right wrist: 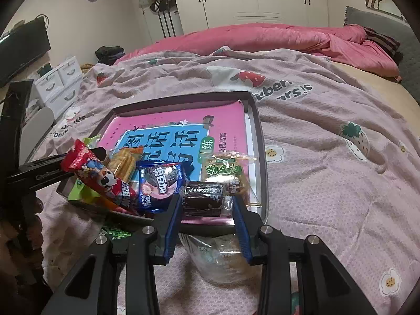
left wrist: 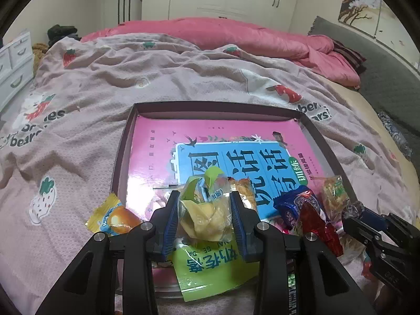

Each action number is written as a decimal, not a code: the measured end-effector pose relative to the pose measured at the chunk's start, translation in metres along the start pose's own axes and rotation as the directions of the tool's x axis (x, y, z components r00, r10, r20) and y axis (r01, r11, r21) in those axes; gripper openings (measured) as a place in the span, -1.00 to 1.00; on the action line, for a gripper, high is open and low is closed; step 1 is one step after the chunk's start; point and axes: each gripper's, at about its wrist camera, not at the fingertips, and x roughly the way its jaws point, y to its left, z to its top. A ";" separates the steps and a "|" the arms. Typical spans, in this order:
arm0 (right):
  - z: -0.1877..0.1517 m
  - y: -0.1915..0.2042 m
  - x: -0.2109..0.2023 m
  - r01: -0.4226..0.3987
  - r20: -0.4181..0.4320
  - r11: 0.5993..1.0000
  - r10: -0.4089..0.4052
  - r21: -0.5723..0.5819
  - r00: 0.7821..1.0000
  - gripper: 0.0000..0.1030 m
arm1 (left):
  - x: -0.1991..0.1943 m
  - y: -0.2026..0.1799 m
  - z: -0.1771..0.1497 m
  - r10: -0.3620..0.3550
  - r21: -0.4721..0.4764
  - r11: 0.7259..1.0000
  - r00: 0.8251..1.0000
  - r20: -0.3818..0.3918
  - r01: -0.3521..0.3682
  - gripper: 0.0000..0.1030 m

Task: Organize snacks
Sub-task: 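Lift and carry both held snacks over the tray, lowering them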

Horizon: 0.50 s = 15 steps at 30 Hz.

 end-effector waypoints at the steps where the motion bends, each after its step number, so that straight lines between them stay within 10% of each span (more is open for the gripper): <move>1: 0.000 0.000 0.001 0.001 -0.001 1.000 -0.001 0.000 1.000 -0.25 | 0.000 0.000 0.000 0.000 0.002 1.000 1.000 -0.001 0.000 -0.25; 15: 0.001 -0.002 0.005 0.023 -0.004 1.000 -0.023 -0.011 1.000 -0.24 | 0.004 0.001 0.000 -0.004 0.010 1.000 1.000 -0.024 0.004 -0.24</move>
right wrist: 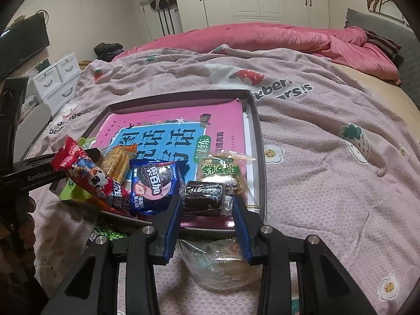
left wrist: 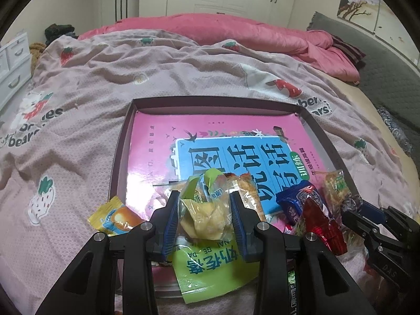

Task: Organize snacks
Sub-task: 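Lift and carry both held snacks over the tray, lowering them, then open the right tool to drop the chocolate in the tray while the left tool releases the green bag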

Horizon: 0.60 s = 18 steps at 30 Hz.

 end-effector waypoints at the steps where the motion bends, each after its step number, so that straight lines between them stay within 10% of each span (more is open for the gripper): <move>1: 0.000 0.000 0.000 0.000 -0.001 1.000 0.000 0.000 1.000 -0.24 | 0.000 0.000 0.000 -0.001 0.002 1.000 1.000 -0.001 0.001 -0.24; 18: -0.001 -0.001 -0.001 0.031 -0.001 0.999 -0.031 -0.014 1.000 -0.24 | 0.001 -0.002 -0.003 -0.009 0.029 1.000 1.000 -0.016 0.009 -0.23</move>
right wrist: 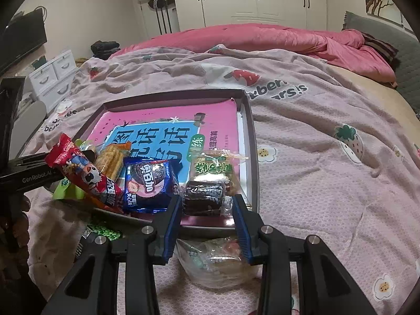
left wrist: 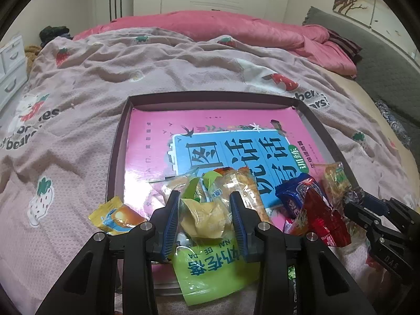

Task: Organize snacks
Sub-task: 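Open the right tool to drop the chocolate in the tray while the left tool releases the green bag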

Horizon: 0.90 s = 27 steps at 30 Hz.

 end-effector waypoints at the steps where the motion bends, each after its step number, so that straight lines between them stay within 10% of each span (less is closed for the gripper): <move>1: 0.000 0.000 0.000 -0.001 -0.001 1.000 0.001 0.000 1.000 -0.24 | 0.000 0.000 0.000 -0.001 0.001 1.000 1.000 0.000 0.001 -0.23; 27: 0.003 -0.007 -0.010 0.006 0.026 0.999 -0.007 0.032 1.000 -0.18 | -0.006 -0.002 0.003 -0.001 0.006 1.000 1.000 0.009 0.001 -0.14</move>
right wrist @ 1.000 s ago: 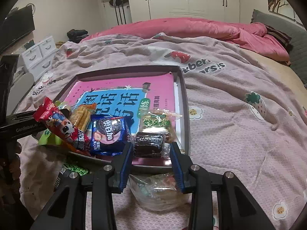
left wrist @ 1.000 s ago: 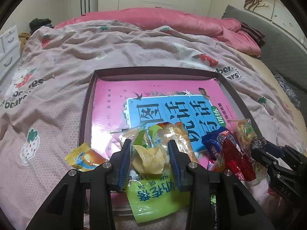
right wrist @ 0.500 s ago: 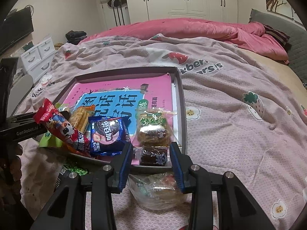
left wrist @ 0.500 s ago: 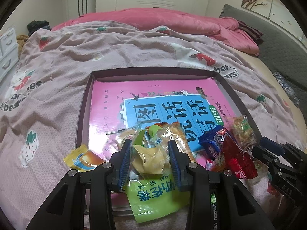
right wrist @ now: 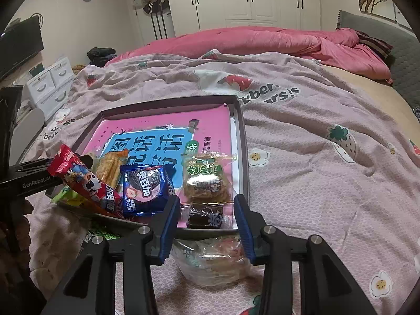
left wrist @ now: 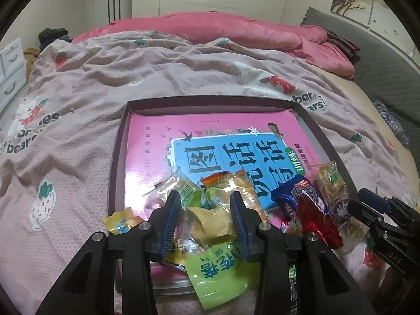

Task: Organize snacks
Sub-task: 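Open the right tool to drop the chocolate in the tray while the left tool releases the green bag, then withdraw both open tools up and away from the tray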

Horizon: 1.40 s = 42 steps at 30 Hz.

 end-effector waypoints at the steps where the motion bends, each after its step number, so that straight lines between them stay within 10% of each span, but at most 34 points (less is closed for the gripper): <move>1: 0.000 0.000 -0.001 -0.001 0.002 1.000 0.001 0.001 1.000 -0.18 | -0.001 0.001 0.001 0.002 0.000 1.000 1.000 0.003 -0.002 -0.12; 42: 0.001 -0.005 -0.072 -0.016 0.160 0.999 0.007 0.051 0.987 0.20 | -0.087 -0.010 0.003 0.018 0.016 1.000 0.993 0.113 -0.020 0.30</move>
